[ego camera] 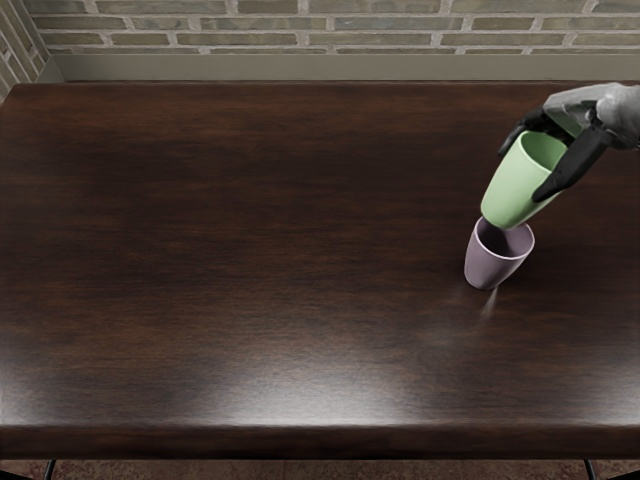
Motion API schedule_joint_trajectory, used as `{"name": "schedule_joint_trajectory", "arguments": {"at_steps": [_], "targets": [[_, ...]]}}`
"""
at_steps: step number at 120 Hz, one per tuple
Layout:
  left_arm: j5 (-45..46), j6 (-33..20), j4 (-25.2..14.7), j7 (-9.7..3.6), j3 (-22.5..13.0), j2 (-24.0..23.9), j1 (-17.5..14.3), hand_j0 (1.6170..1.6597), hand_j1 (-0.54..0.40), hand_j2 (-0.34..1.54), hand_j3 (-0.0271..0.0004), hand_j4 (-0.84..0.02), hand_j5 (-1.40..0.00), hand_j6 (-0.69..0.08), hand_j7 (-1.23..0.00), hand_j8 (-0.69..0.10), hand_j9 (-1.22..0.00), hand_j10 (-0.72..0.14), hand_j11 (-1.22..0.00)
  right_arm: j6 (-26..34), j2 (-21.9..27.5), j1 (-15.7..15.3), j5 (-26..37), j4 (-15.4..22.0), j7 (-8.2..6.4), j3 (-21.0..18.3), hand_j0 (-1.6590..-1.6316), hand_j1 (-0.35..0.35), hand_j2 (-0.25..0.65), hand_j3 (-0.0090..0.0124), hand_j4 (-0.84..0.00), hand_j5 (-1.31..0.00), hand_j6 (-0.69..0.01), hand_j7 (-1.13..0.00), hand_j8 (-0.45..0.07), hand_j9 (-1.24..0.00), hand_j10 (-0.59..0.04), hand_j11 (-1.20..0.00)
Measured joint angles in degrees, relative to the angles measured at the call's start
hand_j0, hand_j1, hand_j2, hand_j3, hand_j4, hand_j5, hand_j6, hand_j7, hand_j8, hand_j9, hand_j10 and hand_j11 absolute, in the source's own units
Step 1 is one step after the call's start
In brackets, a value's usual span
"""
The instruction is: Pick up cup and place in cup with right hand
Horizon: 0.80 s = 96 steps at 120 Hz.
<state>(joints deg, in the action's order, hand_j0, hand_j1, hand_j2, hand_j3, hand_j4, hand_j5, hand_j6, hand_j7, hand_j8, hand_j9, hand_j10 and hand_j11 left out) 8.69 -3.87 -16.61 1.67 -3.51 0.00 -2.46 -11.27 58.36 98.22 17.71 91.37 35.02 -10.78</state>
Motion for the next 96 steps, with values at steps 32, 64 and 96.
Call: {"name": "schedule_joint_trajectory", "arguments": {"at_steps": [32,64,96], "targets": [[0.0,0.0,0.0,0.01,0.0,0.0,0.0,1.6581,0.344,0.00,0.0000,-0.004,0.00,-0.004,0.00,-0.004,0.00,-0.004,0.00,1.1,-1.2,-1.8,1.1,-0.2,0.01,-0.8,-1.6478,0.114,-0.138,0.0008,-0.438,-0.82,-0.185,-0.72,-0.063,-0.80,-0.166,-0.82],[0.0,0.0,0.0,0.00,0.0,0.0,0.0,1.6581,0.344,0.00,0.0000,-0.004,-0.01,-0.004,-0.01,-0.004,-0.01,-0.004,0.00,1.0,-1.2,-1.9,1.2,-0.1,0.01,-1.4,-1.6460,0.100,-0.172,0.0014,-0.445,-0.82,-0.193,-0.72,-0.073,-0.81,-0.175,-0.82],[0.0,0.0,0.0,0.00,0.0,0.0,0.0,1.6581,0.344,0.00,0.0000,-0.004,-0.01,-0.004,-0.01,-0.004,-0.01,-0.004,-0.01,0.4,-0.9,-1.9,1.1,0.3,0.01,-2.0,-1.6462,0.107,-0.161,0.0012,-0.445,-0.82,-0.194,-0.72,-0.073,-0.80,-0.177,-0.82]]}}
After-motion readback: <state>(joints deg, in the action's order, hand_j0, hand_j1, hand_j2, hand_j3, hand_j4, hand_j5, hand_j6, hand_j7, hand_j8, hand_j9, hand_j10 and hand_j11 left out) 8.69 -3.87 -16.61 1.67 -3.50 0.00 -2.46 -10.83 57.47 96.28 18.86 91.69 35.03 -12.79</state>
